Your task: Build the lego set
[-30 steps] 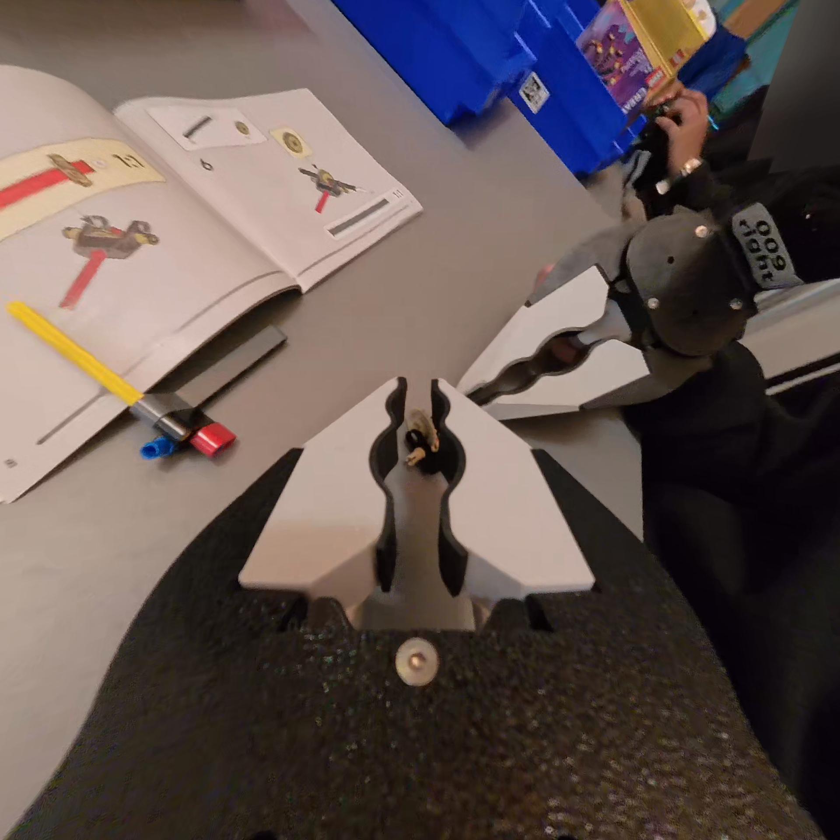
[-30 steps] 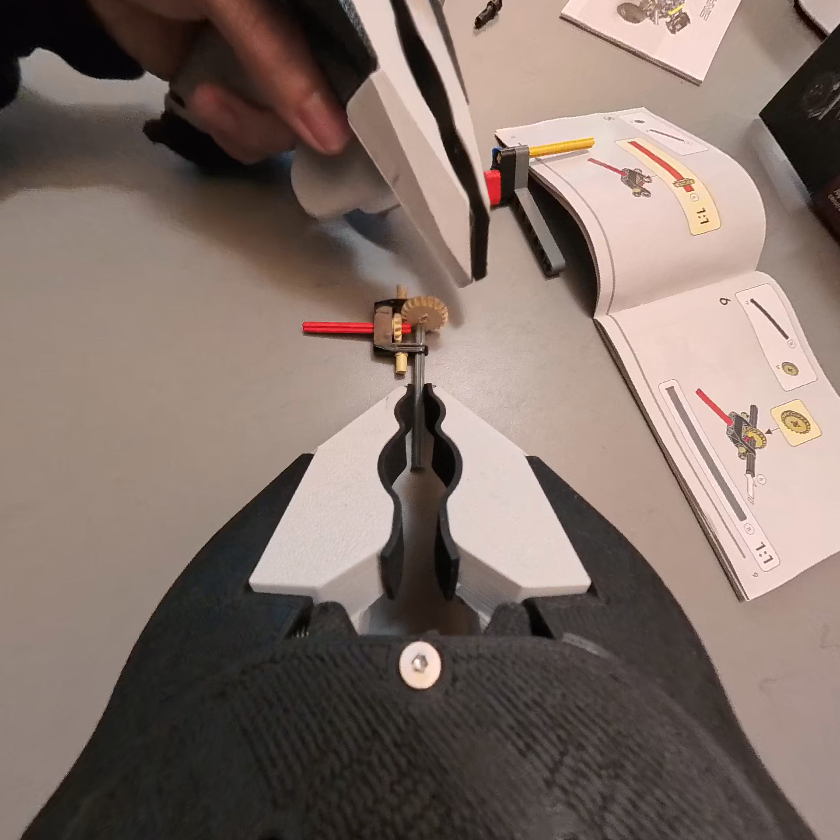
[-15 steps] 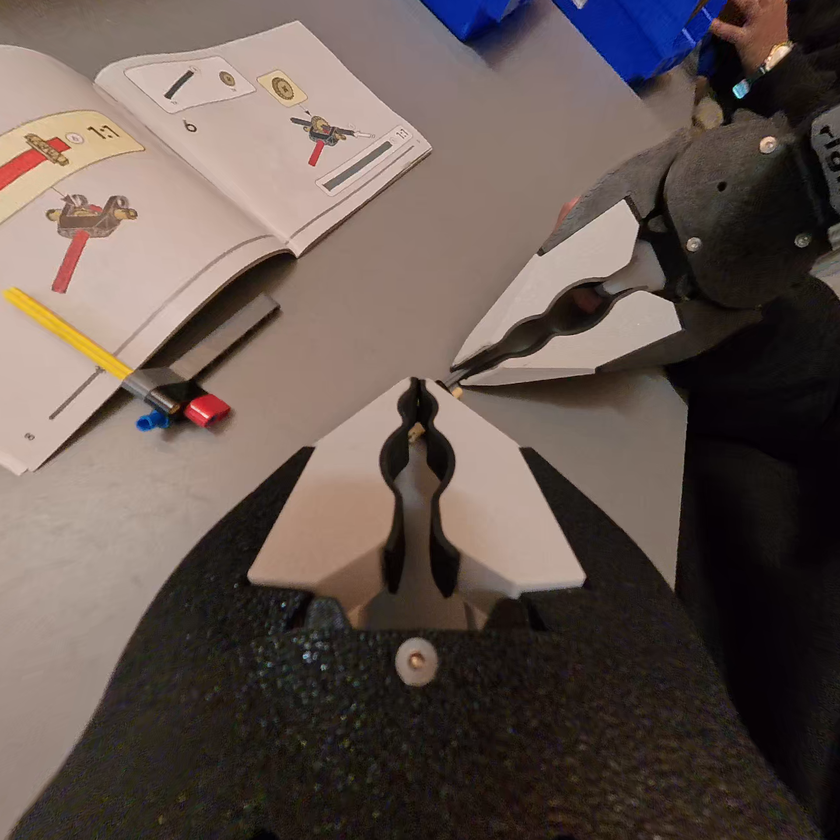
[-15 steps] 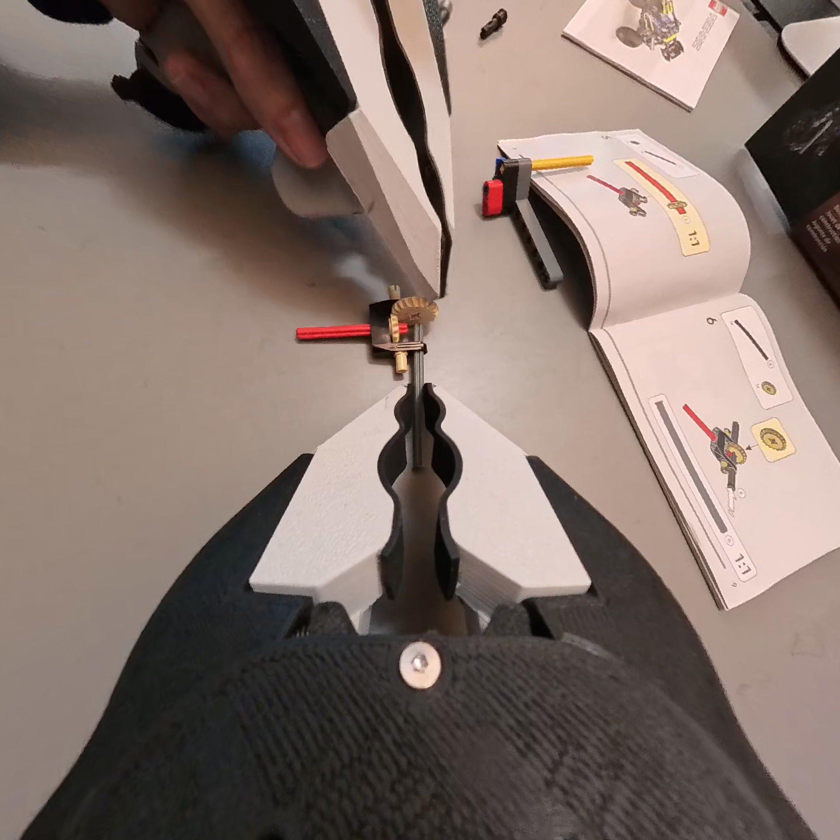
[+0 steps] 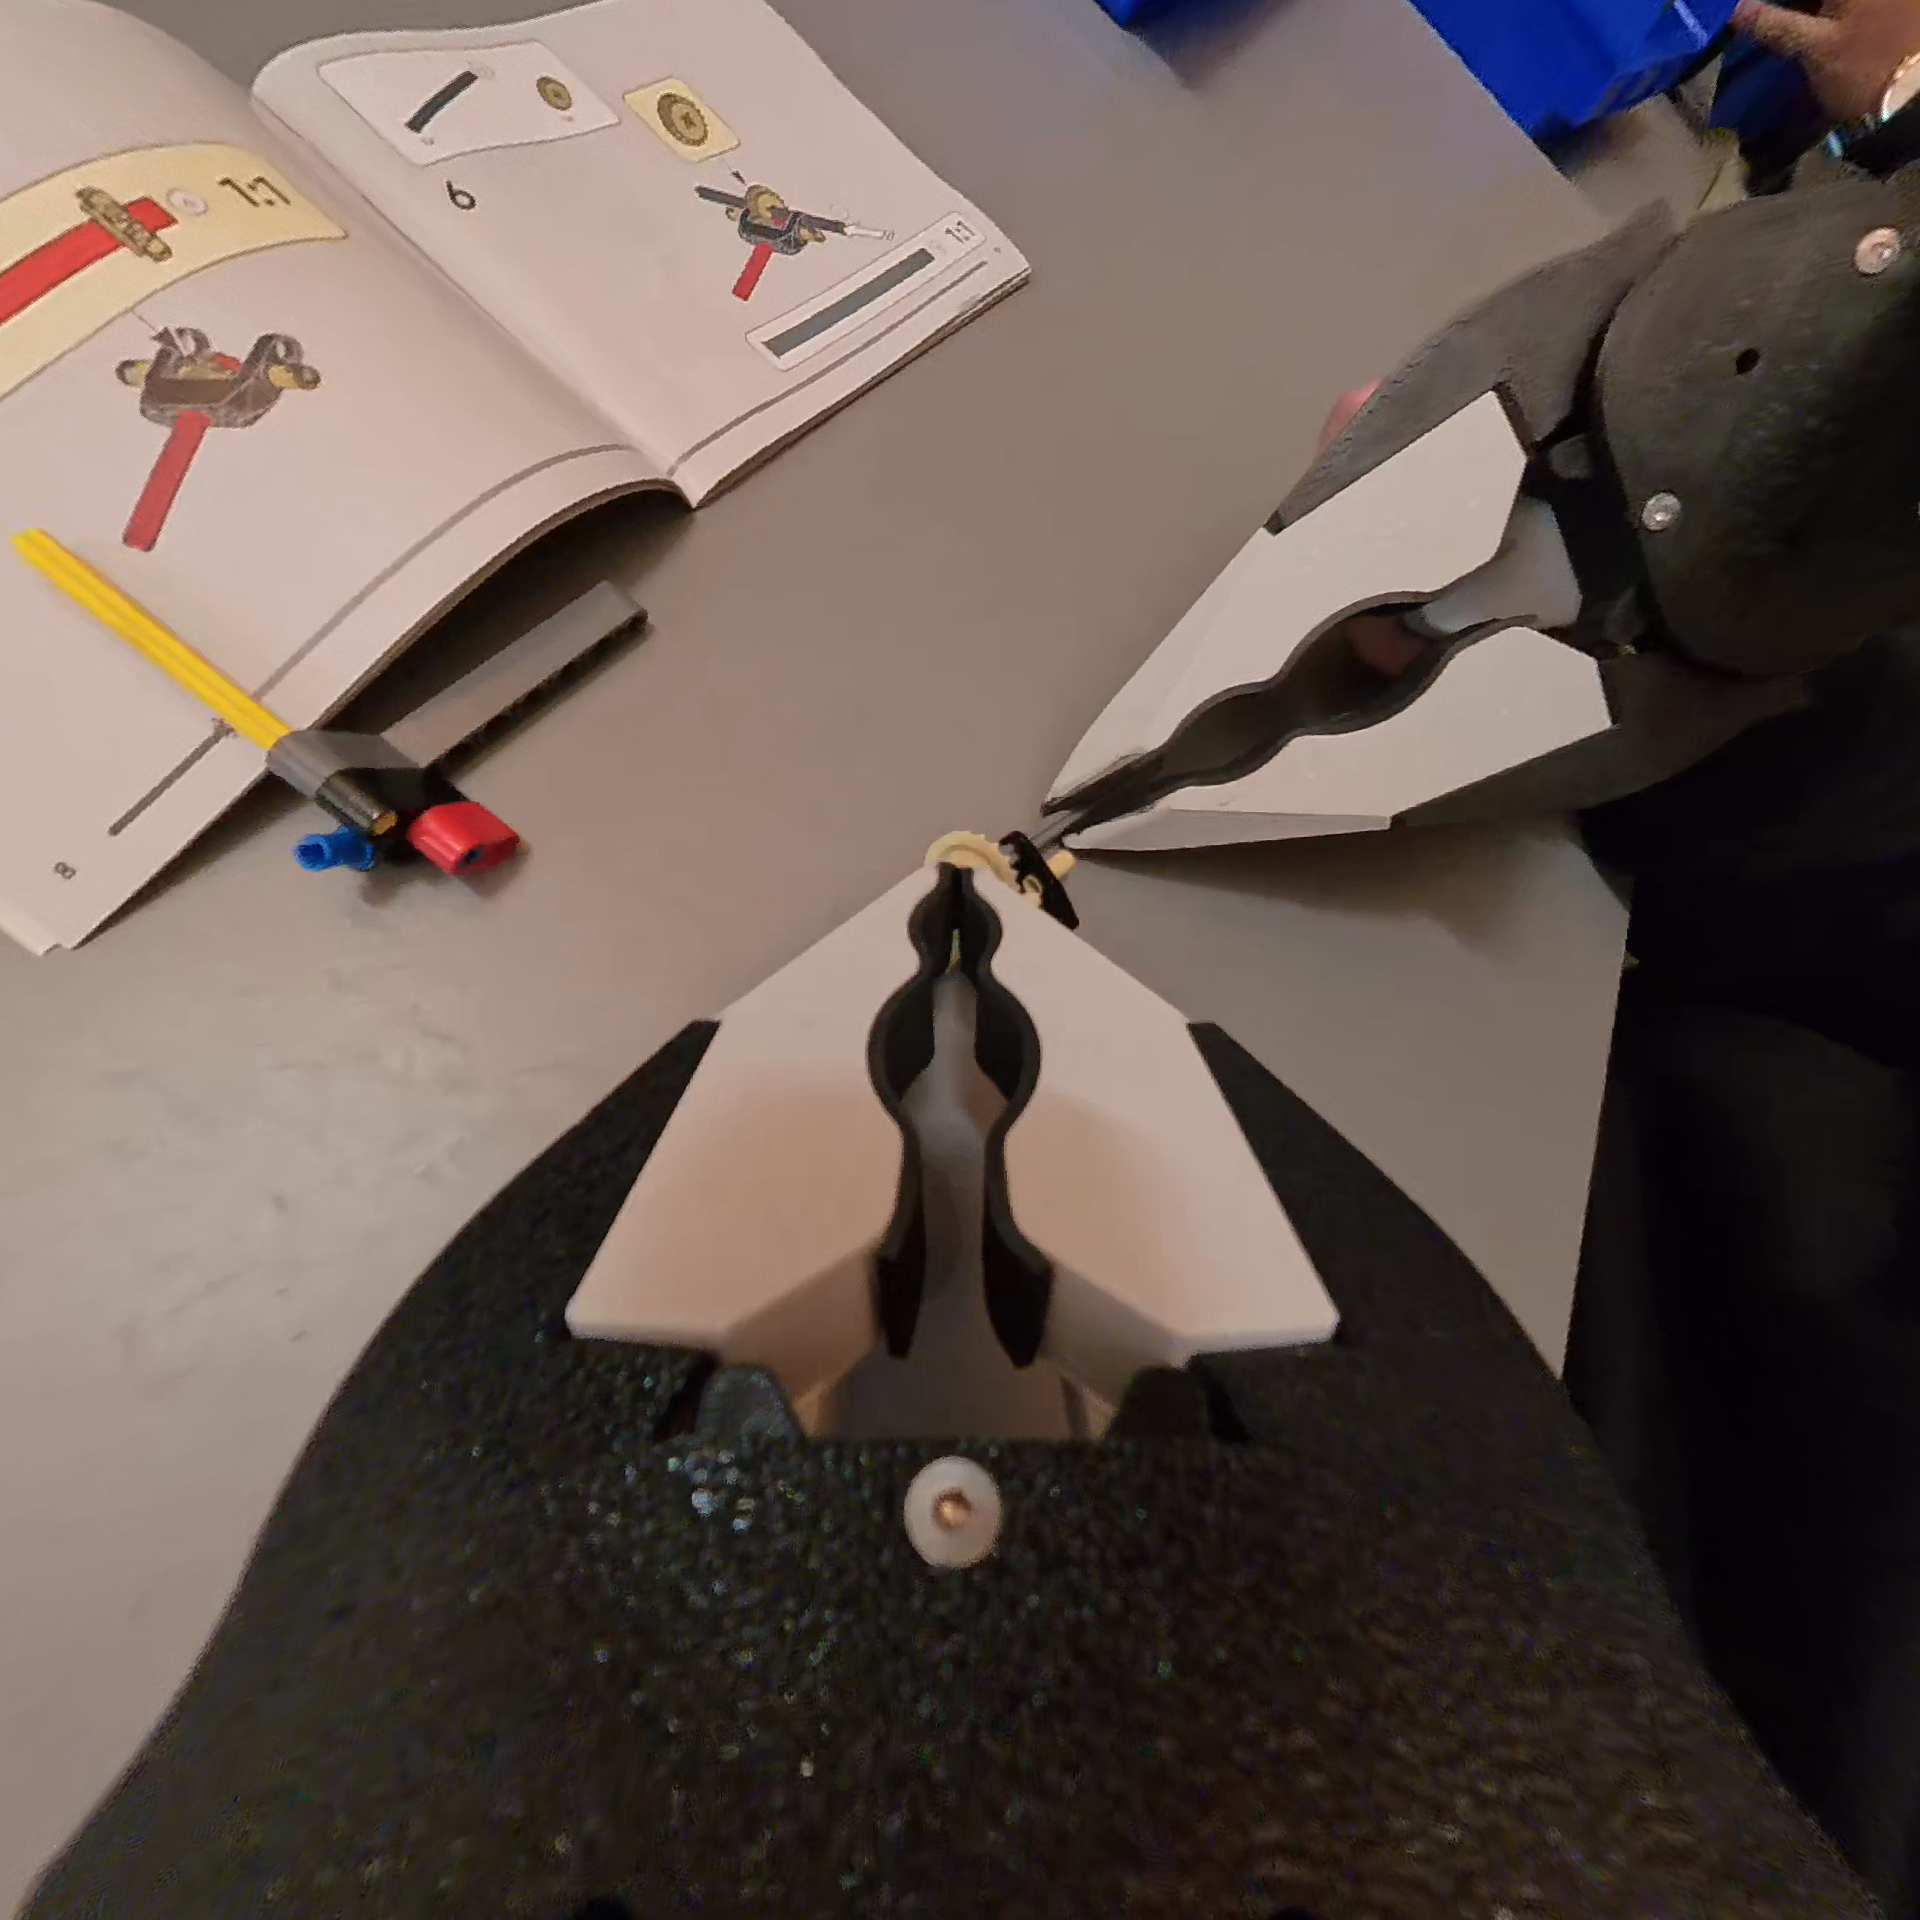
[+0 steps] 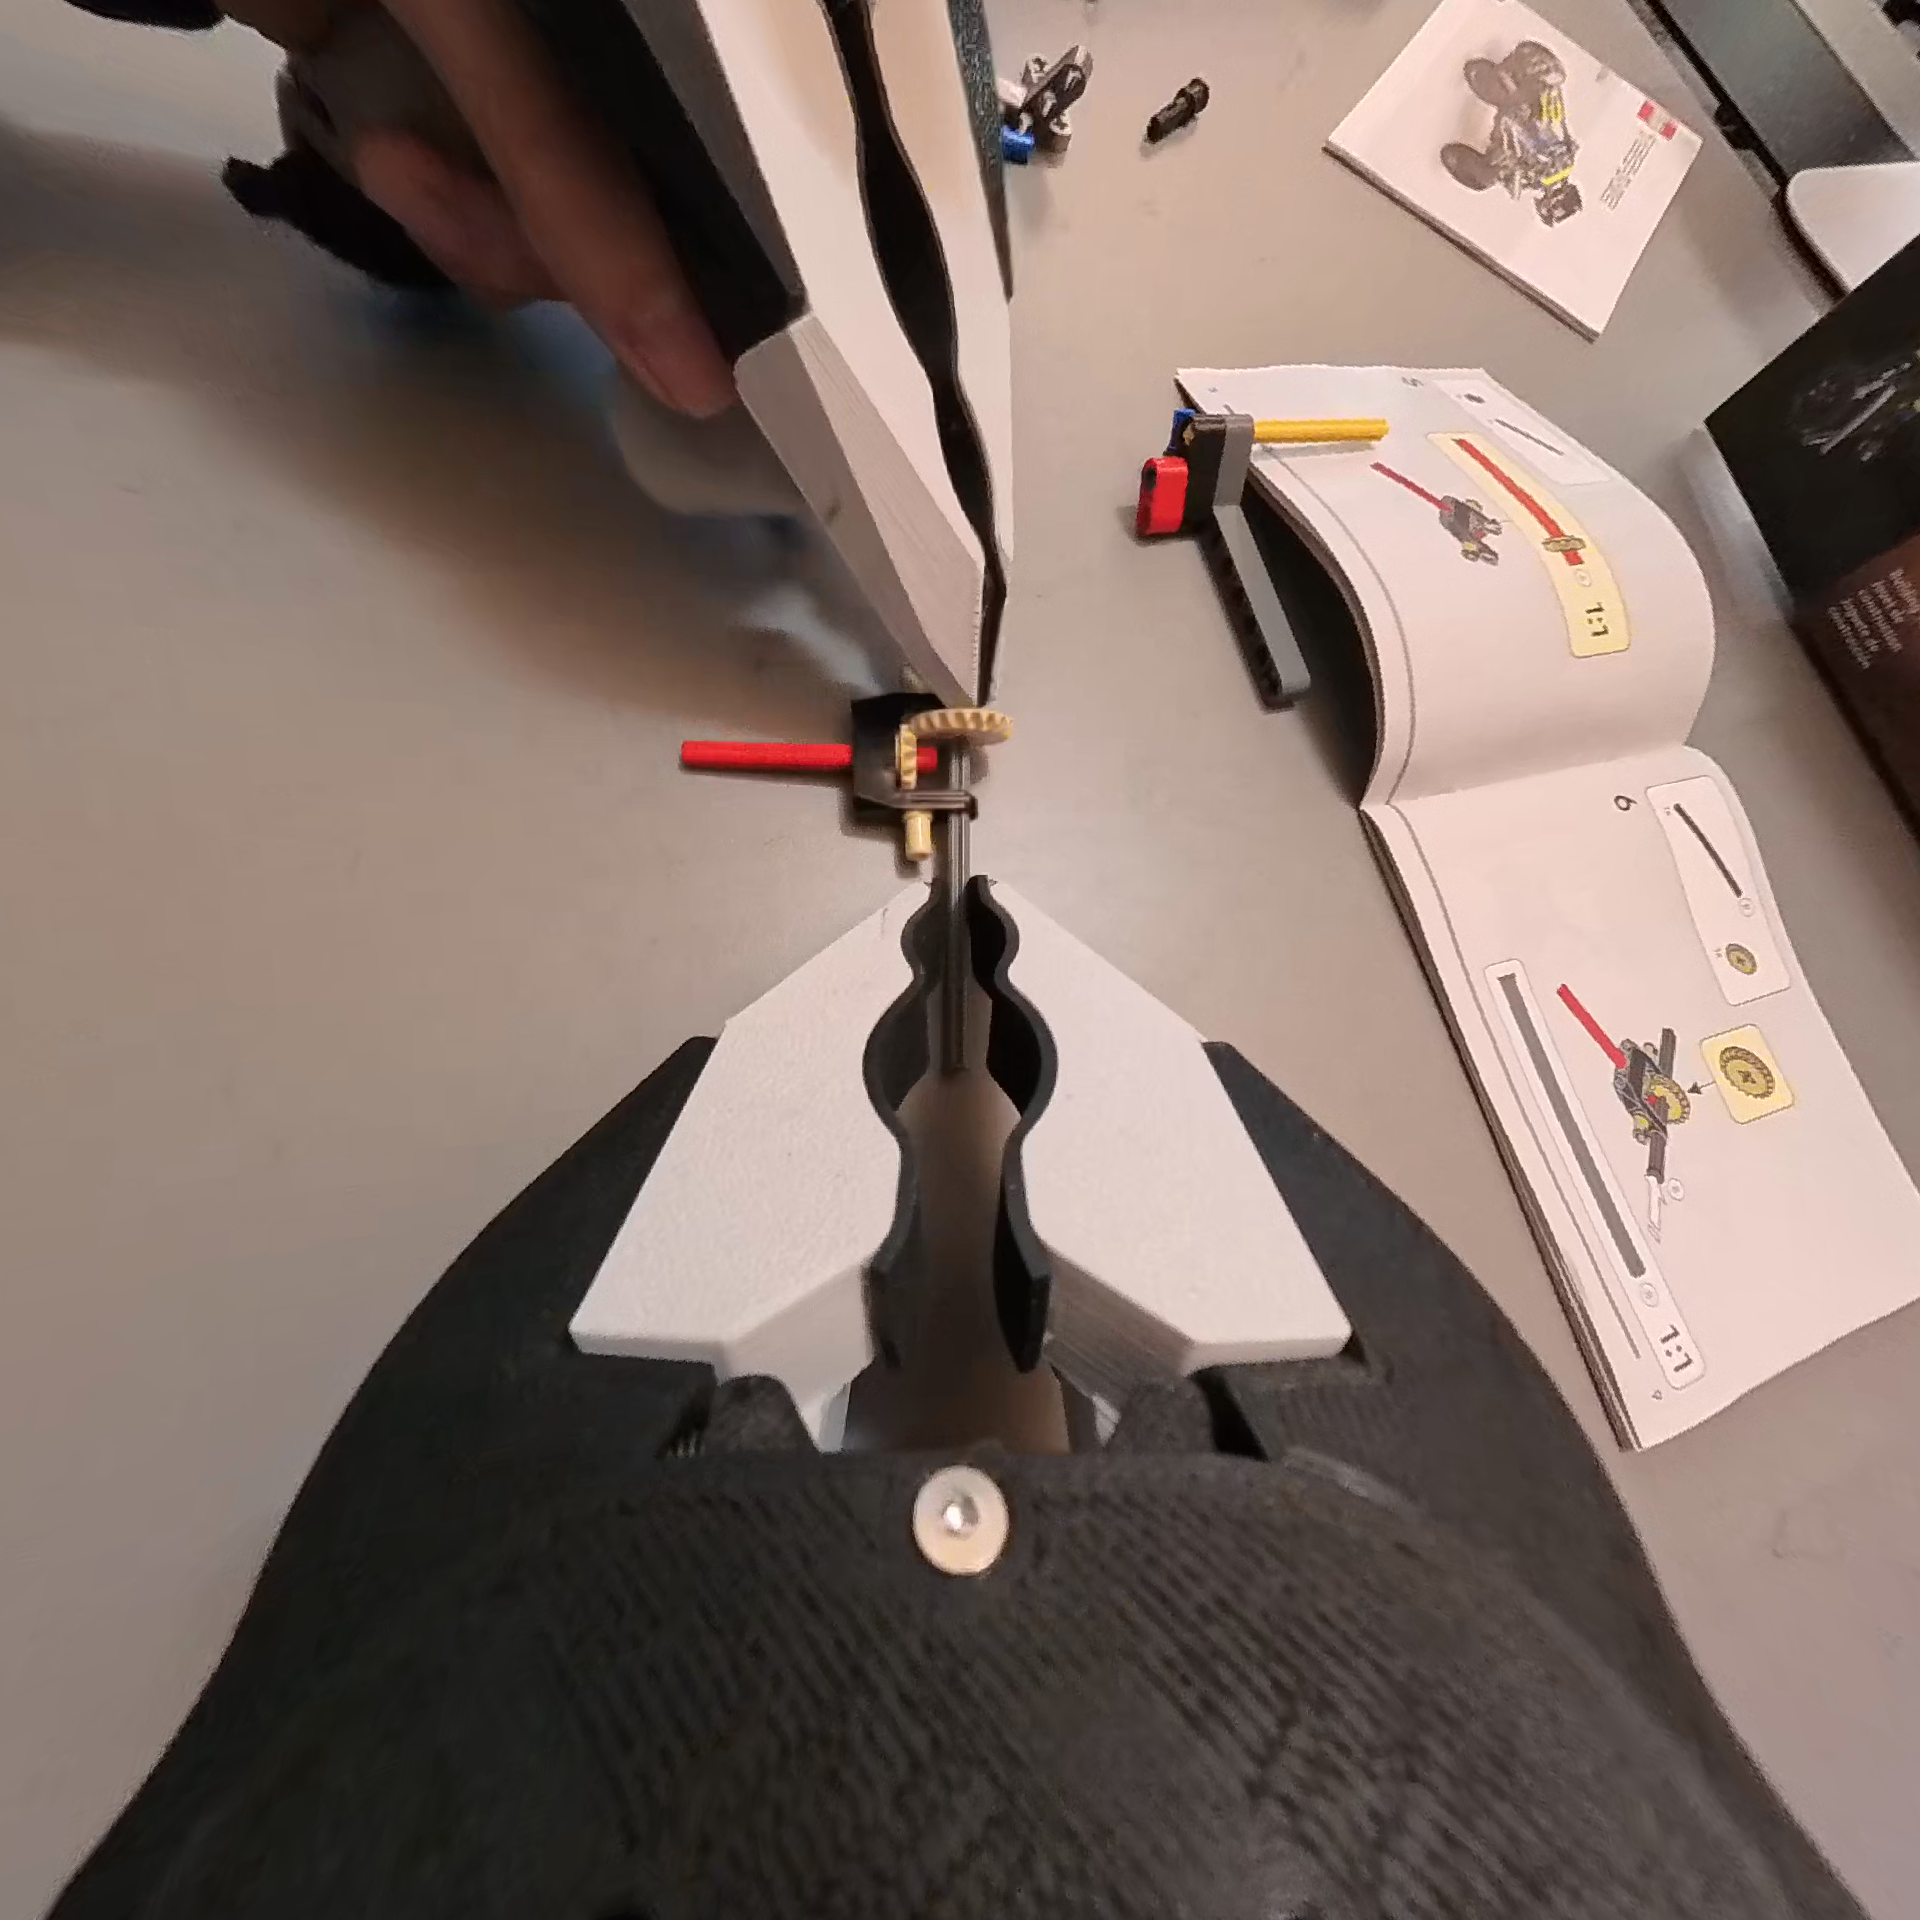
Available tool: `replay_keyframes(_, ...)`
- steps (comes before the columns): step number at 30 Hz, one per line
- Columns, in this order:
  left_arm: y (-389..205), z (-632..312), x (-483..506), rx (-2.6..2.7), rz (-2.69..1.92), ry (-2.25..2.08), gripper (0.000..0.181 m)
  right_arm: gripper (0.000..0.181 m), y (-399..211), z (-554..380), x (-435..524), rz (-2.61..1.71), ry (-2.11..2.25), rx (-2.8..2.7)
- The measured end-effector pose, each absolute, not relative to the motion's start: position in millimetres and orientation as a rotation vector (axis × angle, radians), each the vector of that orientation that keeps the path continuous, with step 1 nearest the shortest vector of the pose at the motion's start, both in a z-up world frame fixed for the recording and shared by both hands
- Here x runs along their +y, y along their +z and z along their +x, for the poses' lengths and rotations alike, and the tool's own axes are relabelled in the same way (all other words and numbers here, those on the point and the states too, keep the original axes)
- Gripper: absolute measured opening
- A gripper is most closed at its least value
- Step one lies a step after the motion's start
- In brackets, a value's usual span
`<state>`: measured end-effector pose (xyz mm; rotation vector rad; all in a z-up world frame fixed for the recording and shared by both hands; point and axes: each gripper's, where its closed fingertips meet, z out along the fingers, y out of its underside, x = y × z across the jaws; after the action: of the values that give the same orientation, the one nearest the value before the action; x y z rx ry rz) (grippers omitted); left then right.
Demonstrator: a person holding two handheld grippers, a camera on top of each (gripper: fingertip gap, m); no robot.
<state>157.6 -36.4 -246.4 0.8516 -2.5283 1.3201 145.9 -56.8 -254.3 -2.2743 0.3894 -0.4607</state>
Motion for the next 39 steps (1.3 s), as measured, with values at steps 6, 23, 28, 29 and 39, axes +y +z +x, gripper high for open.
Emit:
replay_keyframes(6,-238,162,-28,-2.489,0.892,1.38,0.0,0.003,-255,146,-56,-2.278,-0.466,0.38)
replay_keyframes(23,-249,149,-28,-2.515,0.481,1.197,0.022,0.003,-254,148,-55,-2.279,-0.494,0.345)
replay_keyframes(28,-254,143,-25,-2.787,0.154,1.162,0.027,0.003,-254,147,-55,-2.279,-0.487,0.337)
replay_keyframes(29,-255,143,-25,-2.853,0.066,1.154,0.029,0.003,-254,147,-55,-2.28,-0.483,0.337)
replay_keyframes(39,-255,150,-31,-3.065,-0.189,1.18,0.022,0.003,-254,150,-55,-2.279,-0.484,0.337)
